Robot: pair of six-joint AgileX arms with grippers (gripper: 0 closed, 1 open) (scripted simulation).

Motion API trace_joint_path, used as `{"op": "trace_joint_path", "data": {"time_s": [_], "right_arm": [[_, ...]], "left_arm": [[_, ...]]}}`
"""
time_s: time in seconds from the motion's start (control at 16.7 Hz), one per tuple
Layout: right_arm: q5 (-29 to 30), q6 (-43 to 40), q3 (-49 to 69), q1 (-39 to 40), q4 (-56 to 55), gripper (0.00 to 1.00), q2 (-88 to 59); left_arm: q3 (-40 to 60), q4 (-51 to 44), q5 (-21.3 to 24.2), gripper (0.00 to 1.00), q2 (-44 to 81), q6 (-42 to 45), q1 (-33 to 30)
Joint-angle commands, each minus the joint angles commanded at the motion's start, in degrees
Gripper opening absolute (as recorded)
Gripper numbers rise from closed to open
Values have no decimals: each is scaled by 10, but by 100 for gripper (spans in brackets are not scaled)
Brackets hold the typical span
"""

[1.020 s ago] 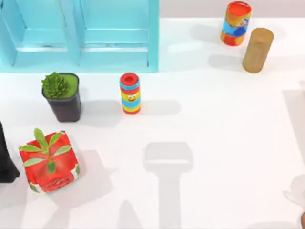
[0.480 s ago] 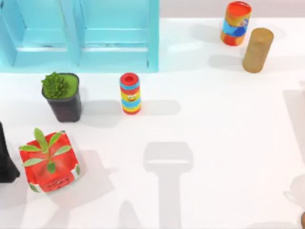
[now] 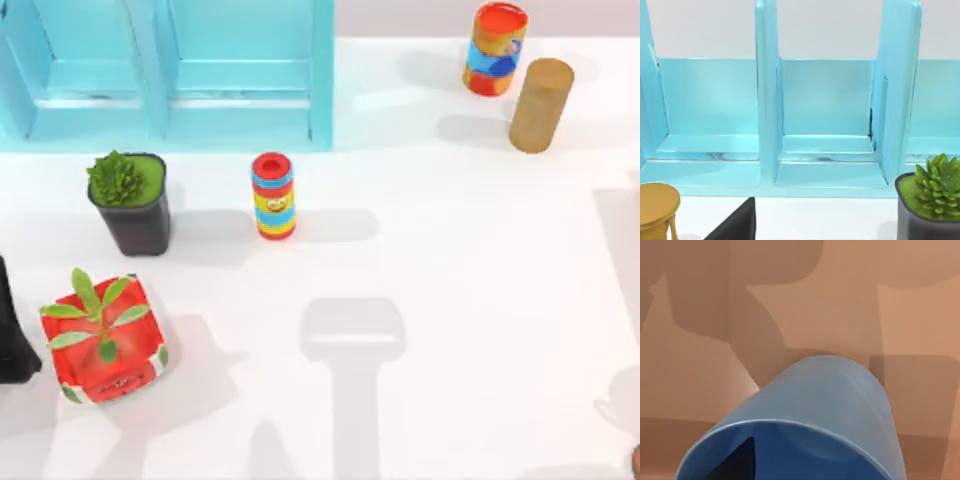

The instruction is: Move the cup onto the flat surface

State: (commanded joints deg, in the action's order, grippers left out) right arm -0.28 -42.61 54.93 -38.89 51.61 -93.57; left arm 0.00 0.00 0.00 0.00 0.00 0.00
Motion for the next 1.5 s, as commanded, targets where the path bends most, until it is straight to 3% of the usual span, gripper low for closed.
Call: {"op": "trace_joint_path", "data": {"time_s": [0.42, 1.2, 1.5], "right_arm": [[0, -15, -27, -15, -32, 100, -3], [0, -15, -27, -15, -32, 2, -3], [0, -15, -27, -15, -32, 0, -3]], "left_arm": [[0, 0, 0, 100, 0, 0, 0], [0, 0, 0, 100, 0, 0, 0], [0, 0, 0, 100, 0, 0, 0]]}}
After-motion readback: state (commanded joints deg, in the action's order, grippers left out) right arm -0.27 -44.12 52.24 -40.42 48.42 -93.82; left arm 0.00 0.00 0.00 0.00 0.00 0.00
